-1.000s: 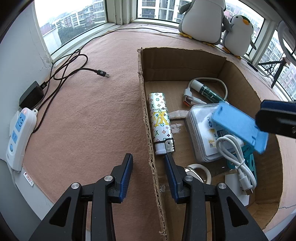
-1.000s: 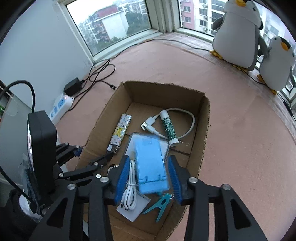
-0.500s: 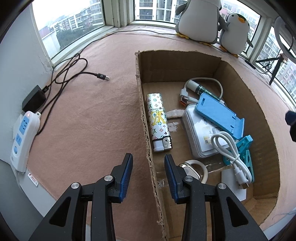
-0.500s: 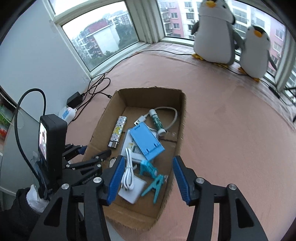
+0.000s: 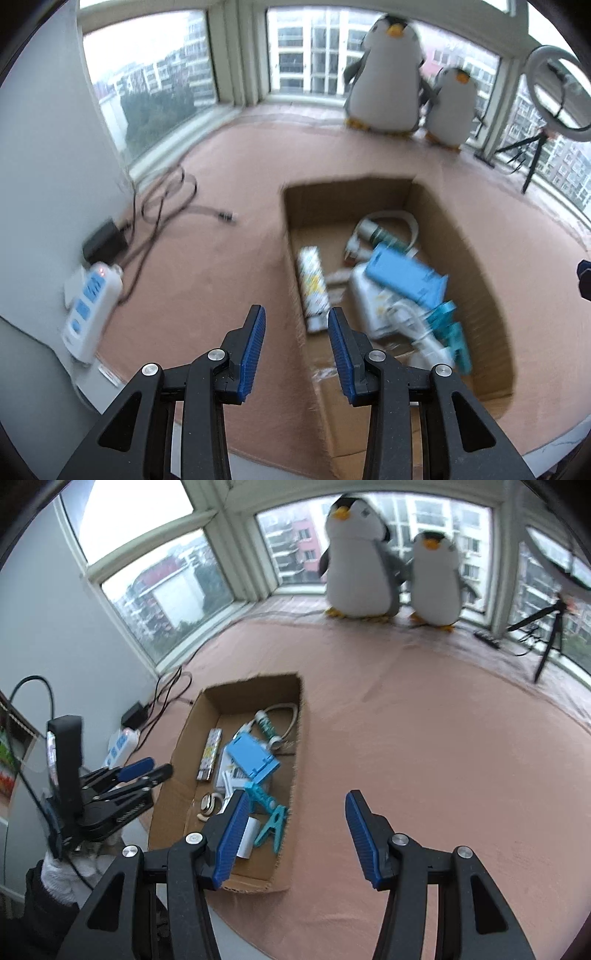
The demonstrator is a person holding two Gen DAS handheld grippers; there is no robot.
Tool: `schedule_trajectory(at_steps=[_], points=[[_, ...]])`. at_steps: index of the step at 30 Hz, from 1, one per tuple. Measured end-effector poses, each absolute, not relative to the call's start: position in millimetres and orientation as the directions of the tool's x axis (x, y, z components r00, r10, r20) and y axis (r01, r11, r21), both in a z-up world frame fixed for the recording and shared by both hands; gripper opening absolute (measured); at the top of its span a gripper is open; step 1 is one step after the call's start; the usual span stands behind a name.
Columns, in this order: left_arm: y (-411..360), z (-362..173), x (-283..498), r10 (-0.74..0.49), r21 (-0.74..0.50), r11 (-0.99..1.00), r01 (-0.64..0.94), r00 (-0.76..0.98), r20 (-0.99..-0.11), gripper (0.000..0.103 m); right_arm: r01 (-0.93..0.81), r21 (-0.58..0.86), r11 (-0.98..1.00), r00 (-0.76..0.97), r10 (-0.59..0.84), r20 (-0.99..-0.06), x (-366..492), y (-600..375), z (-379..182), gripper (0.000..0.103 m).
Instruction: Organize rigid objects
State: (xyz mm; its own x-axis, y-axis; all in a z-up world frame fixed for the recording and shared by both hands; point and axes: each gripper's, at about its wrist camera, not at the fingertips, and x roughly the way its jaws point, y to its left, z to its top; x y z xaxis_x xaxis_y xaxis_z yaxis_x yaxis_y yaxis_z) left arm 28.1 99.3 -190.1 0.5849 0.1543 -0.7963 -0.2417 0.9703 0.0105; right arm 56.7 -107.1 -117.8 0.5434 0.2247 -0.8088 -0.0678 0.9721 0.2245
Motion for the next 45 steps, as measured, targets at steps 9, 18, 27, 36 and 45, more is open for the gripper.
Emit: schedule_trajectory(at_steps=[9,18,27,36,45], points=[[49,-105,23,0.088,-0.002,0.993,-0.119,0.744,-0.663,0.038,0.072,0.182,0.981,0.687,0.083,-0.722,12,-144,-67,0.061],[-6,-33,2,0.022,0.015,1.000,-0.016,0.870,-0.492,0.059,0.249,0.098,0.964,0.803,-0.149,-0.577,-41,-163,-23,0.072],[-31,2,-22,-0.014,0.008,1.000,0.018,0.931,-0.364,0.070,0.402,0.022,0.915,0.848,-0.363,-0.387,-84,-154,9,0.090],[-38,12,-39,-0.042,0.004,0.999,0.046,0.946,-0.321,0.082,0.444,0.020,0.896,0.839,-0.408,-0.360,-98,-150,14,0.092],[-40,11,-45,-0.057,0.006,0.998,0.062,0.945,-0.321,0.086,0.447,0.005,0.894,0.837,-0.417,-0.353,-104,-147,14,0.094]])
